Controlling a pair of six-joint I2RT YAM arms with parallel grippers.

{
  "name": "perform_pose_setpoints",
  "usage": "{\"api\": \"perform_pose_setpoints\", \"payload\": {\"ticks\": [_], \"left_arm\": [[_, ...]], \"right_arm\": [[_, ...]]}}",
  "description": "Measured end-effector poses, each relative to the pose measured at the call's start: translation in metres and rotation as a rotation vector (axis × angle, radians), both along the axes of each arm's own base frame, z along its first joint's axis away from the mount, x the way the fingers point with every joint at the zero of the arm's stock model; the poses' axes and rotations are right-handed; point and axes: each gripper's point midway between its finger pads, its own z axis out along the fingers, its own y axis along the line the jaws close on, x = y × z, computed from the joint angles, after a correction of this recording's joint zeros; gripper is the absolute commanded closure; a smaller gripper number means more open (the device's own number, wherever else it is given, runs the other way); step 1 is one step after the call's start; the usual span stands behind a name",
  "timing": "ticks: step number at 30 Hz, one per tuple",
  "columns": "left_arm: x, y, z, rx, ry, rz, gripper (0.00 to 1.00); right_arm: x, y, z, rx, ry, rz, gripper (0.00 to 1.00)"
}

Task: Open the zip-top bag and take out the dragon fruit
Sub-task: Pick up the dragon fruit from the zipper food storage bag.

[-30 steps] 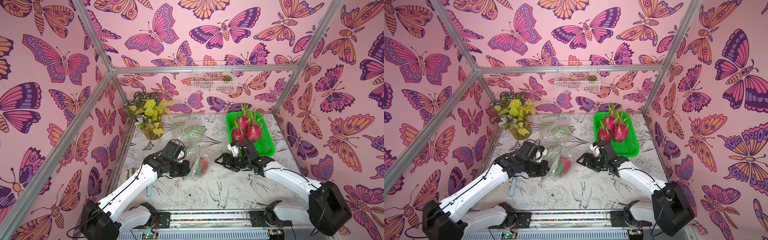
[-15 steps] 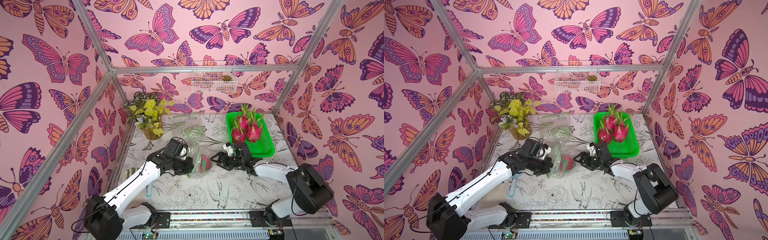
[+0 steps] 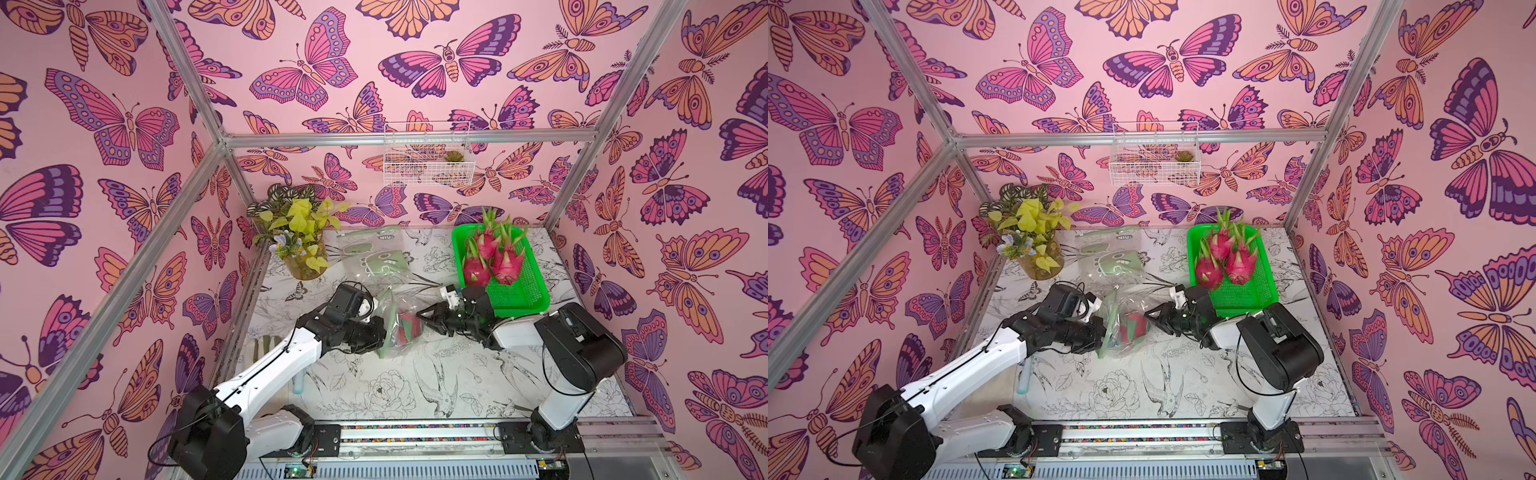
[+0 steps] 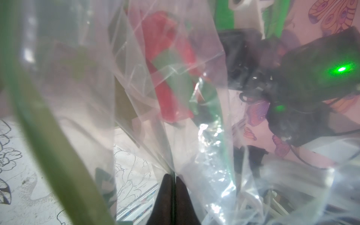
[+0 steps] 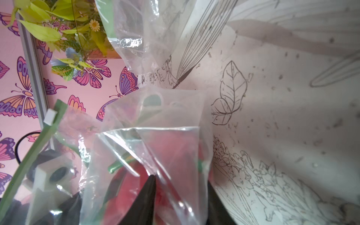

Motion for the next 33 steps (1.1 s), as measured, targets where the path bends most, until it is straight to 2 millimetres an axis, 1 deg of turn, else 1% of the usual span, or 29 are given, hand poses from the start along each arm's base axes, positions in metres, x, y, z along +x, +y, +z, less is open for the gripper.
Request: {"api": "perform_pose_setpoints", "payload": {"ticks": [2,3,7,10,12,14,17,18,20,24,26,28,31,32,33], "left_arm": [[0.001,0.003,-0.002,0.006,0.003,0.009,0.87],[0.001,0.004,-0.003,0.009,0.003,0.009,0.84],[0.001,0.007,-0.004,0.023,-0.01,-0.001,0.75],[-0.001,0.01,-0.006,0.046,-0.01,-0.013,0.7],[-0.002,0.013,-0.007,0.068,-0.012,-0.016,0.69],[-0.003,0.016,-0.004,0.081,-0.023,-0.02,0.69],[-0.006,0.018,0.001,0.088,-0.037,-0.03,0.73],[-0.008,0.019,0.002,0.09,-0.041,-0.034,0.73],[-0.013,0.017,0.005,0.091,-0.052,-0.052,0.75],[-0.029,0.005,0.007,0.093,-0.066,-0.118,0.75],[-0.036,0.0,0.004,0.098,-0.069,-0.145,0.74],[-0.04,-0.001,-0.004,0.1,-0.066,-0.151,0.73],[-0.046,0.008,-0.025,0.126,-0.048,-0.127,0.7],[-0.047,0.011,-0.03,0.131,-0.046,-0.117,0.68],[-0.049,0.015,-0.036,0.131,-0.045,-0.106,0.65]], "right_arm": [[0.001,0.0,0.002,0.006,-0.001,-0.003,0.97],[0.001,0.0,0.002,0.006,-0.002,-0.001,1.0],[0.001,0.001,0.006,0.0,-0.005,0.005,1.0],[-0.001,-0.001,0.016,-0.016,-0.019,0.014,1.0],[-0.002,-0.002,0.026,-0.032,-0.043,0.018,1.0],[-0.001,-0.005,0.041,-0.048,-0.075,0.016,1.0],[-0.002,-0.008,0.062,-0.063,-0.126,0.015,1.0],[-0.002,-0.009,0.066,-0.068,-0.137,0.014,1.0],[-0.002,-0.011,0.069,-0.086,-0.147,0.011,1.0],[-0.006,-0.013,0.062,-0.114,-0.126,0.012,1.0],[-0.007,-0.012,0.06,-0.119,-0.12,0.015,1.0],[-0.008,-0.011,0.06,-0.121,-0.117,0.018,1.0],[-0.009,-0.01,0.062,-0.124,-0.113,0.022,1.0],[-0.009,-0.01,0.064,-0.126,-0.114,0.023,1.0],[-0.01,-0.011,0.067,-0.13,-0.117,0.025,1.0]]}}
